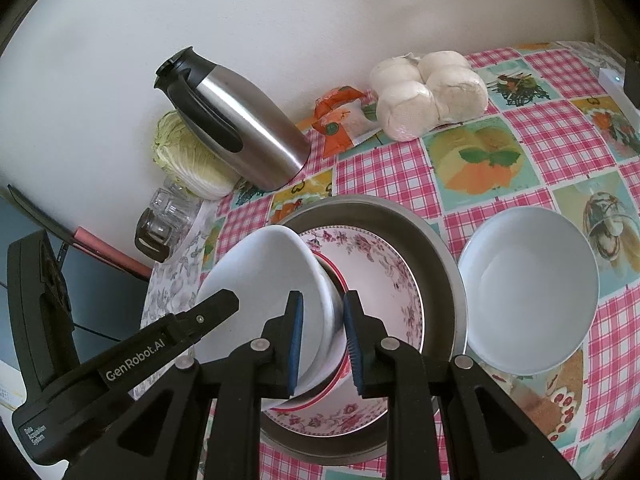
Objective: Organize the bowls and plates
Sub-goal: 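Lower the white square bowl into the red-rimmed bowl in the basin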
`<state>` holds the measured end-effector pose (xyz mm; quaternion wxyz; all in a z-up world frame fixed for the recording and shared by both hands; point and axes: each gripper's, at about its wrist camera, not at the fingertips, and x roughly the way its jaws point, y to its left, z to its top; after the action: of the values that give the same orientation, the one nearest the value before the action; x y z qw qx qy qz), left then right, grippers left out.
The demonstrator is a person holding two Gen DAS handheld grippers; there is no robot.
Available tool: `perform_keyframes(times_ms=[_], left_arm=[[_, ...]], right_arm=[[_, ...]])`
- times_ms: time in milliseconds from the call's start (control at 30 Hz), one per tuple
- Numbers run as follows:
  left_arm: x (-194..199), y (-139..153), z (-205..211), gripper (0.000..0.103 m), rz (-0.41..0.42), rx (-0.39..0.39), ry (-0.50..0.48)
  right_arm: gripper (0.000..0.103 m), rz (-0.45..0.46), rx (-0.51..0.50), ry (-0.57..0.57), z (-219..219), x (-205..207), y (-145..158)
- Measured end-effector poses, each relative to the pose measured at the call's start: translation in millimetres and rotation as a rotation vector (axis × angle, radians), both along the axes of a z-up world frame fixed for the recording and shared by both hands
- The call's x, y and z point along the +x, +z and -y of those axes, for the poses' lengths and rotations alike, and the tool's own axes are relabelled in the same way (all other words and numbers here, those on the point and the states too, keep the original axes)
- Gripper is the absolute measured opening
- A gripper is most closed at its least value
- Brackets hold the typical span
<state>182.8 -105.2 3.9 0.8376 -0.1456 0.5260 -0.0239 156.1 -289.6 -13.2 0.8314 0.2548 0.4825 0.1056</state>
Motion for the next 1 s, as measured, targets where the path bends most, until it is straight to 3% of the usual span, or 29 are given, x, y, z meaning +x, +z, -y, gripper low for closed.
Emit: perform_keyframes(times_ms=[700,833,1000], left_arm=[[-8.3,18.7,-6.4,0.029,0.027,0.019,-0.002],[-15.4,22.6,-8.4,0.038,0.031,0.030,0.010],[-27.4,28.2,-9.4,0.058,0.036,0.039,0.024]], right_arm=[[0.026,0.022,-0.015,0.013,-4.4,-6.4,12.2],[0.027,0.041,-0.057,0.011,-4.4,-14.1,21.8],[0.034,0.048,-0.084,0.009,-0.8,-26.8,27.9]])
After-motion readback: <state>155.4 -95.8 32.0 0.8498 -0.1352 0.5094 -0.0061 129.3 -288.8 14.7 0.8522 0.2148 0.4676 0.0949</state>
